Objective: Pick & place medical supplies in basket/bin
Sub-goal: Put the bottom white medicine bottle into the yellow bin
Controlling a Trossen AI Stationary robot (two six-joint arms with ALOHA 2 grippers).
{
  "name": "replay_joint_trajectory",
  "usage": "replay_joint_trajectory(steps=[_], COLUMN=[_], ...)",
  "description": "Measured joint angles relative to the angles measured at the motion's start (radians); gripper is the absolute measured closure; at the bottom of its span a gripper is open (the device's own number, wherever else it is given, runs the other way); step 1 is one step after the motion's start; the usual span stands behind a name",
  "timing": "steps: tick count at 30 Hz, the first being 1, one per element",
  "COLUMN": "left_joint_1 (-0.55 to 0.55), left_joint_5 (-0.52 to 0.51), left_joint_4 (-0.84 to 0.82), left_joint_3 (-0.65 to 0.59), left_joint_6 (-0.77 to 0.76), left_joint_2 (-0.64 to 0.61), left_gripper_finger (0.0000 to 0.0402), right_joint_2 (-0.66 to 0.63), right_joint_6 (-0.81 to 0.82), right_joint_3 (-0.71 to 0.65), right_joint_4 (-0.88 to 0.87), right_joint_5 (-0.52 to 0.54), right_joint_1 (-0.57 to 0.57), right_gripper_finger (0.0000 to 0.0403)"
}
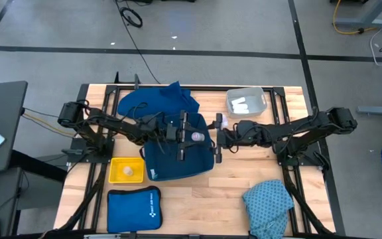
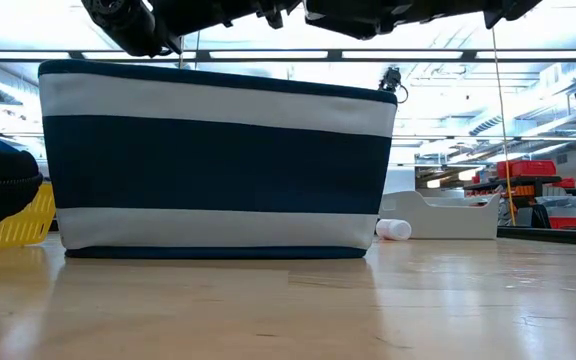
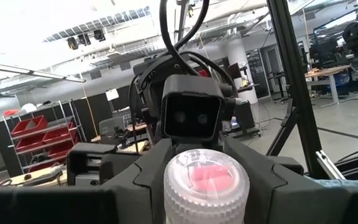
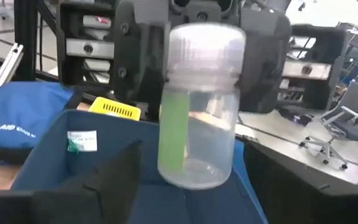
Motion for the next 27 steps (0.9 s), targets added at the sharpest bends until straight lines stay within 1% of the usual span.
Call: replay_joint_trajectory(steps=[3,6,11,14,19,22,27], left_joint_1=[0.0,0.0,0.0,0.0,-0.006,-0.018,-0.021], left_joint_5=[0.0,-0.001,-0.003,-0.011,-0.055,-0.098,-0.173], left_joint_4=[-0.001,-0.061,-0.233,-0.363,-0.555,-0.559,-0.391], left_joint_3=[-0.003,-0.005,-0.005,-0.005,-0.005,-0.06,-0.266], left_joint_6=[0.001,0.007,0.011,0.005,0.005,0.001,-0.063], left_joint_2=[-0.002,-0.02,-0.088,-0.143,-0.227,-0.287,-0.416], left_gripper_finger=[0.0263,0.0263,0.0263,0.0263,0.0263,0.0263,0.0263], right_joint_2=[0.0,0.0,0.0,0.0,0.0,0.0,0.0], right_joint_6=[0.008,0.021,0.03,0.041,0.046,0.048,0.052], right_joint_3=[0.0,0.0,0.0,0.0,0.0,0.0,0.0], right_joint_4=[-0.022,-0.067,-0.135,-0.155,-0.173,-0.19,-0.196], right_joint_5=[0.002,0.02,0.021,0.006,0.004,0.004,0.004], right_joint_1=[0.0,0.001,0.007,0.018,0.031,0.031,0.031], right_gripper_finger=[0.0105,0.0111,0.013,0.0141,0.0156,0.0161,0.0165])
